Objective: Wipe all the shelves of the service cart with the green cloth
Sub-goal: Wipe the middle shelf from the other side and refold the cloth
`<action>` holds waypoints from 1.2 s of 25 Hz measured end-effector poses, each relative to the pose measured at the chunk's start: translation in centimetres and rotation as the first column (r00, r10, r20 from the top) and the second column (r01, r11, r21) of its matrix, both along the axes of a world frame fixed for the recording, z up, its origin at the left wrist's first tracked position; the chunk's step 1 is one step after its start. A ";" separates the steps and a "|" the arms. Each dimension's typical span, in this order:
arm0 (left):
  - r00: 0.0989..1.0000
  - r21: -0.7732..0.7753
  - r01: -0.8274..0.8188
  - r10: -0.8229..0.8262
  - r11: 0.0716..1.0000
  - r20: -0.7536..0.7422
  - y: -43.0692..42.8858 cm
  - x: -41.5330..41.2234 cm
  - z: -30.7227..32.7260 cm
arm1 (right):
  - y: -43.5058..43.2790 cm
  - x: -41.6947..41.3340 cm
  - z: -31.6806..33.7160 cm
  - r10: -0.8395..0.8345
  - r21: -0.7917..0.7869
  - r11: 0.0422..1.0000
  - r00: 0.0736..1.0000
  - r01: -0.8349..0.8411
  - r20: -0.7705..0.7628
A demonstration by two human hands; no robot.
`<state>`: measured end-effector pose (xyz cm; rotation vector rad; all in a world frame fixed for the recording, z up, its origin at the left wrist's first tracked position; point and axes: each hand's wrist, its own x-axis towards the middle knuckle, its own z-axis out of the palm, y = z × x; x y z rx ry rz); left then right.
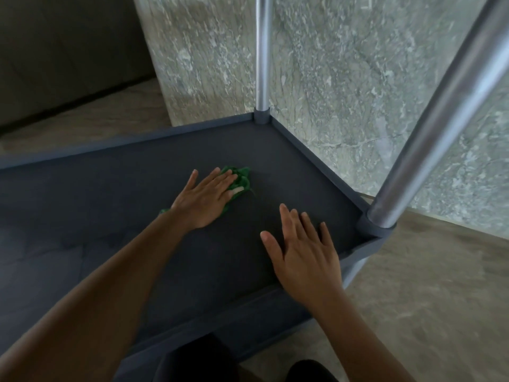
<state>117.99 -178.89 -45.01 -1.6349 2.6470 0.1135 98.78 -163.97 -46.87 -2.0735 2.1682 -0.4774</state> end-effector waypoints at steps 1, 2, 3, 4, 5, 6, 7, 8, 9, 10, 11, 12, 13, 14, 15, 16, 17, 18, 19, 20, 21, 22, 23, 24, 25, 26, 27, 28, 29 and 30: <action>0.999 -0.015 -0.035 0.035 0.999 0.004 -0.8 0.0 0.0 | -0.1 0.0 0.0 -0.009 -0.015 1.000 1.000 0.009 0.005; 0.999 -0.022 -0.048 0.048 0.999 0.006 -1.1 0.0 -0.1 | -0.3 0.1 0.0 -0.017 -0.030 0.999 1.000 0.017 0.012; 0.999 -0.021 -0.040 0.040 0.999 0.002 -1.1 -0.2 -0.2 | -0.4 0.0 0.0 -0.024 -0.040 0.999 1.000 0.025 0.019; 1.000 -0.012 -0.024 0.024 1.000 -0.002 -0.6 -0.2 -0.3 | -0.5 -0.1 0.0 -0.025 -0.043 0.999 0.999 0.026 0.026; 1.000 0.000 -0.004 0.004 1.000 -0.005 0.1 -0.1 -0.5 | -0.5 -0.1 0.0 -0.024 -0.043 0.999 0.999 0.026 0.034; 1.000 0.013 0.020 -0.020 1.000 -0.012 0.9 -0.1 -0.6 | -0.5 -0.1 0.0 -0.024 -0.041 0.999 0.999 0.025 0.036; 0.999 0.022 0.049 -0.049 0.999 -0.021 1.9 0.0 -0.5 | -0.6 -0.1 0.1 -0.021 -0.039 0.999 0.999 0.023 0.033; 0.997 0.027 0.079 -0.078 0.997 -0.025 3.2 0.1 -0.4 | -0.6 -0.1 0.1 -0.015 -0.035 0.999 1.000 0.015 0.024; 0.994 0.028 0.111 -0.110 0.993 -0.024 4.6 0.2 -0.3 | -0.7 -0.1 0.1 -0.008 -0.029 1.000 1.000 0.009 0.016; 0.990 0.029 0.142 -0.141 0.989 -0.024 6.2 0.3 -0.1 | -0.8 -0.1 0.2 -0.003 -0.019 1.000 1.000 0.003 0.011; 0.985 0.031 0.170 -0.169 0.985 -0.026 8.0 0.3 0.0 | -0.8 -0.1 0.2 0.004 -0.007 1.000 1.000 -0.003 0.010; 0.980 0.040 0.196 -0.195 0.980 -0.029 9.9 0.5 0.1 | -0.9 -0.2 0.3 0.010 0.007 1.000 1.000 -0.010 0.009; 0.976 0.054 0.219 -0.217 0.974 -0.034 11.8 0.6 0.3 | -0.9 -0.2 0.4 0.016 0.018 1.000 1.000 -0.016 0.007; 0.972 0.068 0.231 -0.229 0.970 -0.043 13.4 0.7 0.4 | -1.0 -0.2 0.4 0.023 0.024 0.999 1.000 -0.023 0.004; 0.971 0.080 0.235 -0.231 0.969 -0.054 14.5 0.7 0.5 | -1.0 -0.3 0.4 0.028 0.028 0.999 1.000 -0.028 0.000; 0.974 0.089 0.223 -0.218 0.971 -0.062 15.3 0.7 0.7 | -1.0 -0.3 0.4 0.038 0.032 0.999 0.999 -0.037 -0.008; 0.978 0.097 0.202 -0.197 0.975 -0.063 15.8 0.6 0.8 | -1.0 -0.3 0.5 0.050 0.036 0.998 0.999 -0.049 -0.018; 0.983 0.105 0.181 -0.176 0.978 -0.057 16.0 0.5 1.1 | -1.0 -0.3 0.5 0.061 0.042 0.997 0.998 -0.060 -0.029; 0.986 0.109 0.163 -0.158 0.980 -0.053 16.1 0.3 1.2 | -1.1 -0.4 0.5 0.071 0.048 0.996 0.997 -0.069 -0.037; 0.988 0.113 0.148 -0.143 0.983 -0.056 16.0 0.1 1.4 | -1.2 -0.5 0.5 0.082 0.055 0.995 0.996 -0.079 -0.044; 0.989 0.118 0.138 -0.132 0.983 -0.061 15.9 -0.1 1.5 | -1.3 -0.5 0.5 0.091 0.062 0.994 0.995 -0.088 -0.047; 0.990 0.127 0.133 -0.126 0.983 -0.064 15.8 -0.2 1.6 | -1.4 -0.6 0.5 0.095 0.064 0.994 0.994 -0.092 -0.047; 0.990 0.133 0.133 -0.126 0.982 -0.061 15.7 -0.1 1.6 | -1.5 -0.6 0.4 0.091 0.061 0.994 0.995 -0.088 -0.045; 0.991 0.131 0.131 -0.125 0.983 -0.056 15.6 -0.1 1.4 | -1.5 -0.6 0.3 0.084 0.050 0.995 0.996 -0.082 -0.037; 0.991 0.123 0.125 -0.119 0.984 -0.056 15.5 0.0 1.3 | -1.6 -0.7 0.3 0.079 0.035 0.996 0.997 -0.078 -0.025; 0.992 0.120 0.117 -0.110 0.986 -0.060 15.5 0.0 1.2 | -1.7 -0.8 0.2 0.079 0.027 0.997 0.997 -0.078 -0.017; 0.993 0.115 0.110 -0.103 0.987 -0.062 15.5 0.0 1.1 | -1.7 -0.8 0.2 0.083 0.022 0.996 0.996 -0.083 -0.015; 0.993 0.107 0.105 -0.098 0.989 -0.063 15.6 0.0 1.1 | -1.8 -0.8 0.2 0.092 0.019 0.996 0.996 -0.091 -0.022; 0.993 0.099 0.101 -0.095 0.990 -0.063 15.6 0.0 1.0 | -1.8 -0.7 0.2 0.101 0.020 0.995 0.994 -0.101 -0.033; 0.994 0.094 0.095 -0.089 0.991 -0.065 15.6 0.1 0.9 | -1.8 -0.6 0.3 0.108 0.029 0.994 0.993 -0.107 -0.042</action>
